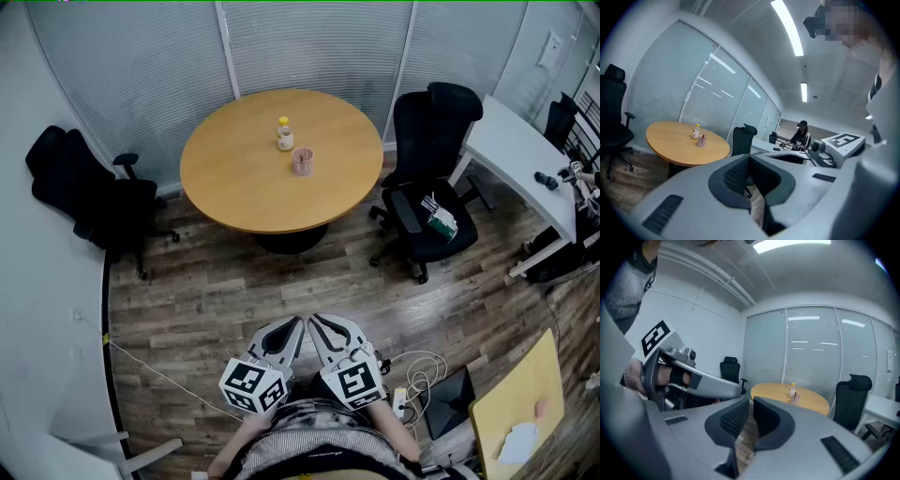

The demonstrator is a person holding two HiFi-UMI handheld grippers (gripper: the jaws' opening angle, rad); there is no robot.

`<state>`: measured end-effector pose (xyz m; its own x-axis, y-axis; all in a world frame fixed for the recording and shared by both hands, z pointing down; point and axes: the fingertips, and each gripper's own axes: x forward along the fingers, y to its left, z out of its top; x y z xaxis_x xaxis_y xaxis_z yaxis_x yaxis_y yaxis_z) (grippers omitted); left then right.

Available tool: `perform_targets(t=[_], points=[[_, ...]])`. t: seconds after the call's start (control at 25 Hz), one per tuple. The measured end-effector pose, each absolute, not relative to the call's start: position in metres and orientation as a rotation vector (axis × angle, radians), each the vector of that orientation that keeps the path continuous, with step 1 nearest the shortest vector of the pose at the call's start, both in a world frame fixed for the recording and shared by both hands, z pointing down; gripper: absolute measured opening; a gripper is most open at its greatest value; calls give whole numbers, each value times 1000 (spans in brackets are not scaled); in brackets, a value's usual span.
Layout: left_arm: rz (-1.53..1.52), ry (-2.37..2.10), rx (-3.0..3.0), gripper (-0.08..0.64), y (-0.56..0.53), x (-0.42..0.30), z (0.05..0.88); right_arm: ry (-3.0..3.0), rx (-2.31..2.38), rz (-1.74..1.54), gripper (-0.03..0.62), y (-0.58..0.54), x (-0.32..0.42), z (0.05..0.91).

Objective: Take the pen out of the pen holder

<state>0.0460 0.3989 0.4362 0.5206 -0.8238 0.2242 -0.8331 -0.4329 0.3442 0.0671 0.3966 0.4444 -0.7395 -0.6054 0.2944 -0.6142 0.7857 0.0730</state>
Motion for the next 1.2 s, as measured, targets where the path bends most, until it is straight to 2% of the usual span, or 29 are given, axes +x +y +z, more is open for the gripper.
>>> perform_targets(t=[0.56, 1.2], points=[[43, -1413, 2305, 5, 393, 84, 452, -2687, 851, -81, 44, 386, 109, 450], [40, -1311, 2356, 5, 295, 48, 458, -2639, 1003, -45, 43, 295, 78, 448]])
